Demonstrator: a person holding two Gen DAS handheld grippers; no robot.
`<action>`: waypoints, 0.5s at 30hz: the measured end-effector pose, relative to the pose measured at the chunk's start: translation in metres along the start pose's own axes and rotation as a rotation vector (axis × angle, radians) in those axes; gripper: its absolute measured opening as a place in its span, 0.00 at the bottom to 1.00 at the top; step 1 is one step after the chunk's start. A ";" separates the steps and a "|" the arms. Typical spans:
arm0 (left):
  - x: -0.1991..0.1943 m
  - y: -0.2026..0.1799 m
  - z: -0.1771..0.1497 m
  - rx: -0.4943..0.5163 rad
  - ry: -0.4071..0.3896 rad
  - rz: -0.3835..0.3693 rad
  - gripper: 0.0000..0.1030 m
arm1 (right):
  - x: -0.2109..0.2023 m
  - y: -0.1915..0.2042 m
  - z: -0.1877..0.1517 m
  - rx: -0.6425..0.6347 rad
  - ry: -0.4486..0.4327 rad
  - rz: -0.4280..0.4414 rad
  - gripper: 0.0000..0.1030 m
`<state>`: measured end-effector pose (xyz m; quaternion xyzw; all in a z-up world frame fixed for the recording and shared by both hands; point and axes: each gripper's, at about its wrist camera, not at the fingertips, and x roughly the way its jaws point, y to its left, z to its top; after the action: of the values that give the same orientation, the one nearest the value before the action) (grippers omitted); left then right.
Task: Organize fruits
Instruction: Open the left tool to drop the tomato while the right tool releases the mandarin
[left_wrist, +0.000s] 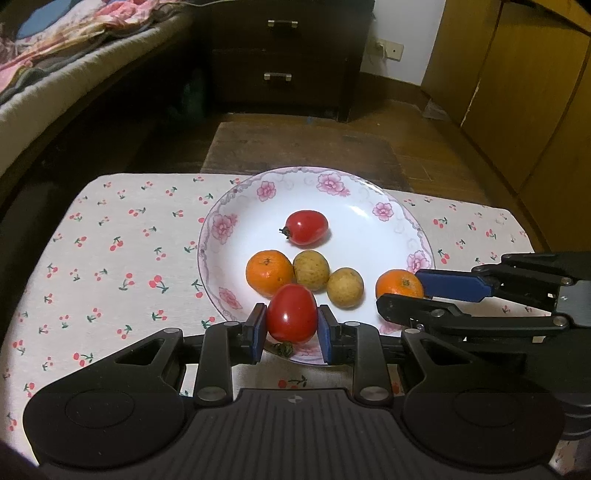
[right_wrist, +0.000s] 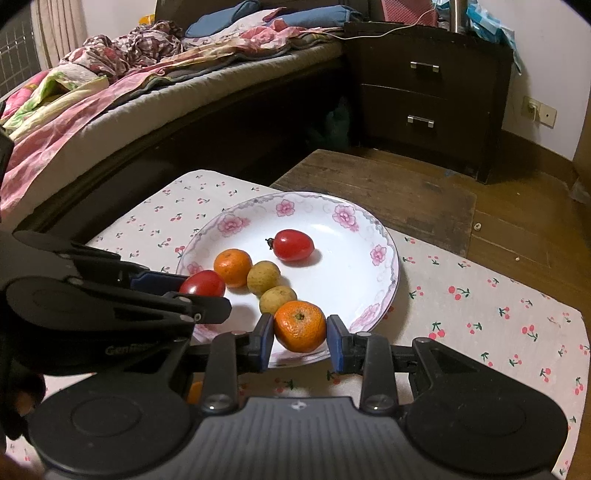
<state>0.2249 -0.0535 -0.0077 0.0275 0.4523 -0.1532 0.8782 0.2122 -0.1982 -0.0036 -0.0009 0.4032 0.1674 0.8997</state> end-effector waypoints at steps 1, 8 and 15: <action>0.000 0.000 0.000 -0.002 0.002 -0.002 0.35 | 0.001 -0.001 0.000 0.002 0.002 0.004 0.38; 0.000 0.001 0.000 -0.007 0.003 -0.005 0.37 | 0.003 -0.001 0.000 -0.002 0.000 -0.004 0.38; -0.001 0.002 0.001 -0.019 -0.001 -0.004 0.39 | 0.001 -0.001 0.000 -0.008 -0.010 -0.014 0.41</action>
<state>0.2256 -0.0519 -0.0071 0.0182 0.4535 -0.1509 0.8782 0.2136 -0.1992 -0.0043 -0.0065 0.3981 0.1625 0.9028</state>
